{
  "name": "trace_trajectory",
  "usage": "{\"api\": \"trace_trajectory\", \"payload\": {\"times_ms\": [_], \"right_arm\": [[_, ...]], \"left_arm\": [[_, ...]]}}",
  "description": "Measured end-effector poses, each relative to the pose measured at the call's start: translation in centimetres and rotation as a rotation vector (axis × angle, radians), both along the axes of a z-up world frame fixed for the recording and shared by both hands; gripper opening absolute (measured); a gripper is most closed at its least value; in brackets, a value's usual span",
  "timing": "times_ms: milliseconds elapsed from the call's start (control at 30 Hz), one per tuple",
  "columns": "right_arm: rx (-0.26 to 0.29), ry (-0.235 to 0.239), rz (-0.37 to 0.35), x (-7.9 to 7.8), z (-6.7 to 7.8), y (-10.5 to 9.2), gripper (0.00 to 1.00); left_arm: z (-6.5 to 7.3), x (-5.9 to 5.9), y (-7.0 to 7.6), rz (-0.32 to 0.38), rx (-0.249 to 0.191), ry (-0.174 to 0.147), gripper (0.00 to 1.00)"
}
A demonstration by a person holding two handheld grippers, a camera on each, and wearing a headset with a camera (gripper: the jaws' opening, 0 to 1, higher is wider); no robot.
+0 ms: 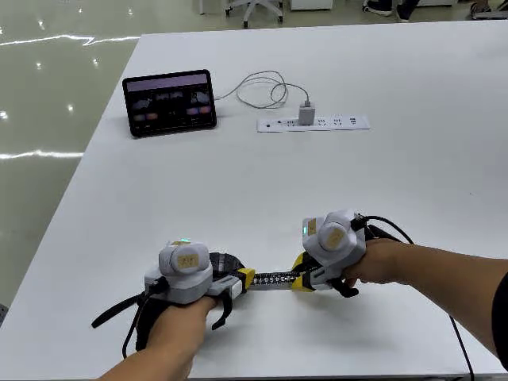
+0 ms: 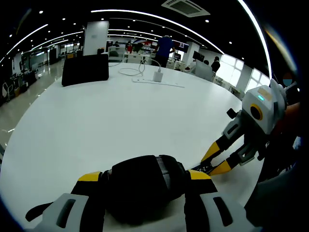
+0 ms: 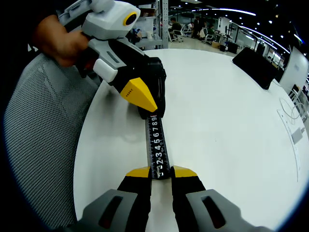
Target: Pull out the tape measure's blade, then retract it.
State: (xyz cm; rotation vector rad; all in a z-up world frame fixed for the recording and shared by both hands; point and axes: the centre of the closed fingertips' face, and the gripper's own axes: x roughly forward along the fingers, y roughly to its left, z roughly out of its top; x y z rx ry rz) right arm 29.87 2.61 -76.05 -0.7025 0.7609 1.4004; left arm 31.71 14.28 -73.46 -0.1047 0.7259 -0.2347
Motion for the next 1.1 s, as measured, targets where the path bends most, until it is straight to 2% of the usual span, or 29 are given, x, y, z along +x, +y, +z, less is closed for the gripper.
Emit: {"api": "trace_trajectory", "payload": {"times_ms": [433,1100], "right_arm": [[0.008,0.001,0.008,-0.1,0.0,0.6,0.11],[0.032,0.013,-0.020,-0.1,0.0,1.4,0.12]], "left_arm": [[0.0,0.0,0.0,0.000,0.000,0.000,0.63],[0.1,-0.1,0.1,0.000,-0.012,0.001,0.62]]}}
